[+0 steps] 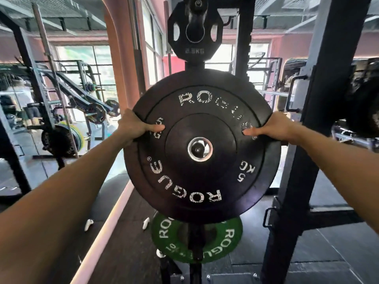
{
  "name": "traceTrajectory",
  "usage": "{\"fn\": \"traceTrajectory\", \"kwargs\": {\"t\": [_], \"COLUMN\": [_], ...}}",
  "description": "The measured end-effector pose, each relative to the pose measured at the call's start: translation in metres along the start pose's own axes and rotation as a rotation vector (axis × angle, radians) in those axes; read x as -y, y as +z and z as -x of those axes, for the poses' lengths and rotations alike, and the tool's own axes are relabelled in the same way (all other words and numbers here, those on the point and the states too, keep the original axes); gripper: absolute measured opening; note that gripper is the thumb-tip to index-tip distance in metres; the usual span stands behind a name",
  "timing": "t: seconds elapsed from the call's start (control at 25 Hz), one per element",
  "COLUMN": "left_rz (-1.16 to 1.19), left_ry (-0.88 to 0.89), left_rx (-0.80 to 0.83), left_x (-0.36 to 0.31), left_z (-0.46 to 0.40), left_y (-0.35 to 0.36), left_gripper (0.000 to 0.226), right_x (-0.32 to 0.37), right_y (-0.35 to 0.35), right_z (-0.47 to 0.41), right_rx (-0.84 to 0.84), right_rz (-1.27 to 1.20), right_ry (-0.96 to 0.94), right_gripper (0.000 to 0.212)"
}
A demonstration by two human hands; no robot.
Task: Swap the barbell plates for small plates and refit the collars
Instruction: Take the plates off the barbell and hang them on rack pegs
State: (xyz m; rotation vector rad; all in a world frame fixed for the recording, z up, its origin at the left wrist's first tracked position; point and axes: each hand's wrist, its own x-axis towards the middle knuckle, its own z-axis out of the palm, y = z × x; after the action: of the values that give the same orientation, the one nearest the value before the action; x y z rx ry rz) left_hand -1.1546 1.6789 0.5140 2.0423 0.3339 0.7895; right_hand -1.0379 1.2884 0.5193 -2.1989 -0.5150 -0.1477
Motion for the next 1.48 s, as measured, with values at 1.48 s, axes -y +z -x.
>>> {"fn": "traceTrajectory", "kwargs": {"t": [1.48], "left_rz": [-0.354], "left_ry": [-0.017], "left_rx": [-0.106], "left_x": [0.042], "left_z": [-0.115], "left_y": [0.090], "left_gripper": [0.113], "right_x": [-0.046], "right_y": [0.063], "right_z": [-0.175], "right_rx": [-0.171], "right_rz": [0.143], "right_ry": [0.104], "right_gripper": [0.113]}}
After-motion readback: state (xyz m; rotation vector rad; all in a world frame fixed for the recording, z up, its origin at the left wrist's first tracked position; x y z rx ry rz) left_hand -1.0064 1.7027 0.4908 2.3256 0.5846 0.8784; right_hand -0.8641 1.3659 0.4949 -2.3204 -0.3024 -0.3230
